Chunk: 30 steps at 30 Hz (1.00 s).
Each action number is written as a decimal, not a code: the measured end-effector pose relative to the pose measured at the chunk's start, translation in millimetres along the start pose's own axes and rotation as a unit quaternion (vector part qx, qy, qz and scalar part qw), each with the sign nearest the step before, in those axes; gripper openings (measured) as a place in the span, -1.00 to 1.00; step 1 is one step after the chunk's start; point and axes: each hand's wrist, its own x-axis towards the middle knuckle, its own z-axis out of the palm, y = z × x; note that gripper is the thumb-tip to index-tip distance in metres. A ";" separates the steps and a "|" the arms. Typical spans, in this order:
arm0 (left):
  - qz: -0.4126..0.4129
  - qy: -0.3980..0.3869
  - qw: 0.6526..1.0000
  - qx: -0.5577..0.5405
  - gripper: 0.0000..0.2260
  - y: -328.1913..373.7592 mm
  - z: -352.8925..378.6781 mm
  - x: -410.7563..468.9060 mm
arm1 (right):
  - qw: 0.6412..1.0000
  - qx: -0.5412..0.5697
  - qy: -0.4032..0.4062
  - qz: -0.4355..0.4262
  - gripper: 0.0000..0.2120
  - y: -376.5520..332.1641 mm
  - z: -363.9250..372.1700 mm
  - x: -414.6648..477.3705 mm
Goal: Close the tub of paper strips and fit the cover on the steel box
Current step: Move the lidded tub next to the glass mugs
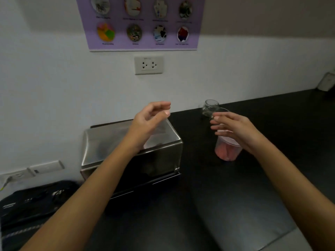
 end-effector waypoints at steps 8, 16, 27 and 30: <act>-0.019 -0.038 0.998 -0.044 -0.81 -16.7 63.3 18.7 | 1.000 0.021 -0.007 -0.012 -0.85 19.6 -63.6 13.0; -0.064 0.029 0.997 0.021 -0.72 -54.4 135.4 31.8 | 0.997 0.007 -0.078 -0.026 -0.84 40.3 -133.4 64.3; -0.186 0.072 0.974 0.110 -0.38 -124.9 177.9 25.5 | 0.975 -0.093 -0.193 0.061 -0.57 122.9 -190.1 98.7; -0.221 0.034 0.963 0.147 -0.26 -137.1 183.4 28.5 | 0.957 -0.124 -0.248 0.080 -0.34 141.1 -174.9 102.6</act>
